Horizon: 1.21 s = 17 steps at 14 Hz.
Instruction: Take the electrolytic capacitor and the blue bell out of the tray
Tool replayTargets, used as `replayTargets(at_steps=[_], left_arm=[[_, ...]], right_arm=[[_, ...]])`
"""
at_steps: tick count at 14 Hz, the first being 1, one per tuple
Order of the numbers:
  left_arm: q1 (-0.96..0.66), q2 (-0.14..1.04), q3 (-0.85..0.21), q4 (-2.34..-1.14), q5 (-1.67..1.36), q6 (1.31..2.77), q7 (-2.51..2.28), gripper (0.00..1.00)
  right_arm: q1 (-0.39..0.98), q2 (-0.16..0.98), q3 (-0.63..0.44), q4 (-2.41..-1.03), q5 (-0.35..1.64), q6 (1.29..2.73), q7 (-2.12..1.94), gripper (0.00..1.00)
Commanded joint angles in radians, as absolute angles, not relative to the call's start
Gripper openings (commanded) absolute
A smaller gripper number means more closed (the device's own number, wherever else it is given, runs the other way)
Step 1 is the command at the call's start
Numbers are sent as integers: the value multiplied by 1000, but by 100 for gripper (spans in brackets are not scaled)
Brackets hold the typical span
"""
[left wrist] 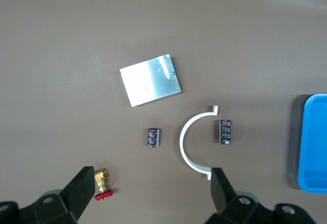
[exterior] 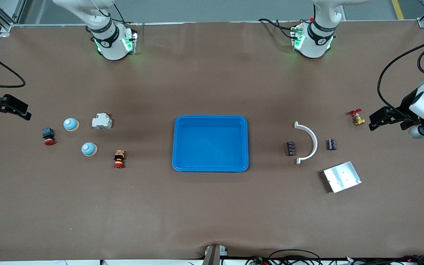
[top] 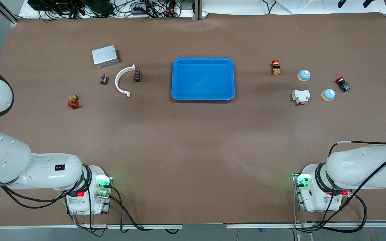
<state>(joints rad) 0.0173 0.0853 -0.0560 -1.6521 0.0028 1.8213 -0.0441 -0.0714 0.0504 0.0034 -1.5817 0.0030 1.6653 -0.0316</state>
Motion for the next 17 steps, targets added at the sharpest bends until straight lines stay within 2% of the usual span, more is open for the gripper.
replayTargets(at_steps=[1, 5, 8, 10, 17], left_arm=[[-5, 81, -35, -1641, -3, 1799, -51, 100], [-5, 75, -25, -1640, -11, 1792, -49, 100], [-3, 80, -25, -1569, -14, 1676, -49, 100], [-6, 72, -25, -1565, -14, 1640, -49, 100], [-20, 51, -20, -1588, -15, 1637, -87, 100]], right_arm=[[-72, 35, 0, -1585, 15, 1629, -32, 100], [-97, 35, -9, -1583, 97, 1612, -37, 100], [-95, 34, -9, -1580, 91, 1602, -31, 100], [-97, 32, -9, -1577, 86, 1597, -32, 100], [-97, 29, -11, -1572, 57, 1572, -31, 100]])
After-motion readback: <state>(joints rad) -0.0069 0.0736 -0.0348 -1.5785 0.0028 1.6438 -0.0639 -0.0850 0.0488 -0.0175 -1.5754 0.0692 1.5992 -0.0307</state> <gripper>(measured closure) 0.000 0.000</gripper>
